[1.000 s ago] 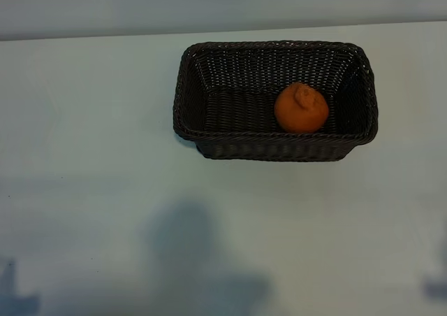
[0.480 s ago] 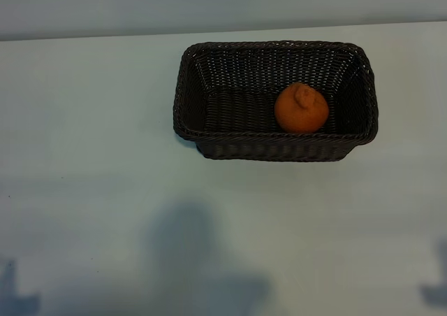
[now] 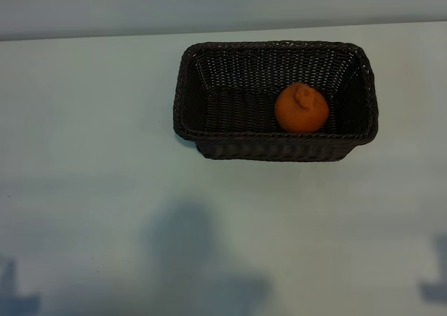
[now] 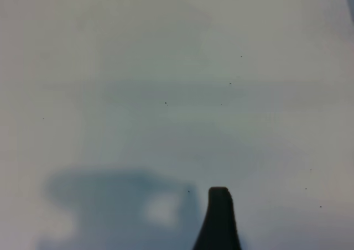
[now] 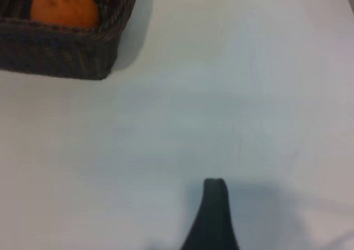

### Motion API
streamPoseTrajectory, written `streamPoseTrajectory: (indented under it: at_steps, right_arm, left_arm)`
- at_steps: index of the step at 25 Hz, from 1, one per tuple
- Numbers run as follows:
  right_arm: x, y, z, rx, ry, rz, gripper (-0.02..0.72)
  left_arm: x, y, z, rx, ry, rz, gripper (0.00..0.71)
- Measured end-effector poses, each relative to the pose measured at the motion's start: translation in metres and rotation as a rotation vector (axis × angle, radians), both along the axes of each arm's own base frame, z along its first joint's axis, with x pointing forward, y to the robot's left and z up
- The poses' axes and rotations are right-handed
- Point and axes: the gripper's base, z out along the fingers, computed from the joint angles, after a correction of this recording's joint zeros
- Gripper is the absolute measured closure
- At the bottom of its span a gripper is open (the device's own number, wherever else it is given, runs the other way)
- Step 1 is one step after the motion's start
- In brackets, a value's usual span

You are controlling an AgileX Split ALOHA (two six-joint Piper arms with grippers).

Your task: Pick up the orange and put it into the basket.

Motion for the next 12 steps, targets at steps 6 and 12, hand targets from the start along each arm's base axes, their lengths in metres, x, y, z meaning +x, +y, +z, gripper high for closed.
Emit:
streamPoseTrajectory:
  at_steps: [6, 12]
  right_arm:
    - [0.0006, 0.0000, 0.0006, 0.001, -0.011, 0.000, 0.122]
    - [0.0007, 0.0000, 0.0007, 0.002, -0.012, -0.001, 0.122]
  left_arm:
    - [0.0000, 0.0000, 0.0000, 0.000, 0.000, 0.000, 0.118]
    - [0.0000, 0.0000, 0.0000, 0.000, 0.000, 0.000, 0.118]
